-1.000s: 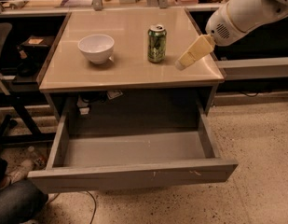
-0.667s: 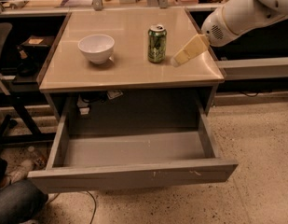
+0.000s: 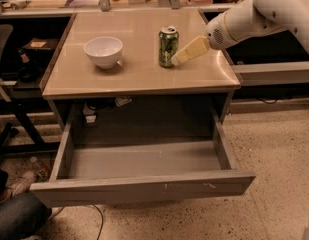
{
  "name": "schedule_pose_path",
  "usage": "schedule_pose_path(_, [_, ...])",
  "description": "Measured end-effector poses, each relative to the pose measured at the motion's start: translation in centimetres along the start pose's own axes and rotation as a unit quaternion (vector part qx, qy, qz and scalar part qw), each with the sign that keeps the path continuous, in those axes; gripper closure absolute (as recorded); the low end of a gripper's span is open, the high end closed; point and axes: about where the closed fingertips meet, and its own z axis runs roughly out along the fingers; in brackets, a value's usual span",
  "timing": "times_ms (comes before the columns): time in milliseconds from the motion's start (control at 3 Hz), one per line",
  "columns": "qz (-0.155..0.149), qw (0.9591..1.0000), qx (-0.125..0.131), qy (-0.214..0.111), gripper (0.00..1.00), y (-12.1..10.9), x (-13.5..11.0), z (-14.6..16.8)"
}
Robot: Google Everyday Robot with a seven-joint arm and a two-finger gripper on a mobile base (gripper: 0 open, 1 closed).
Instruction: Place green can into top drawer
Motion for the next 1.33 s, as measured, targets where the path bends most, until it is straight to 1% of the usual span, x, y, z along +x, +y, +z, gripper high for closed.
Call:
schedule_pose_path(333, [0.002,1.0,-0.001,-0.001,0.0,-0.1,0.1,0.2])
schedule_pose_path(667, [0.013,0.9997,-0.013,-0.015,0.0,0.0,0.2,0.9])
schedule_pose_path(1000, [0.019,0.9989,-0.026,-0.035,0.0,-0.2,-0.6,3.4])
schedule_pose_path(1333, [0.018,0.9983,-0.037,-0.04,0.0,-0.4,-1.5,5.4])
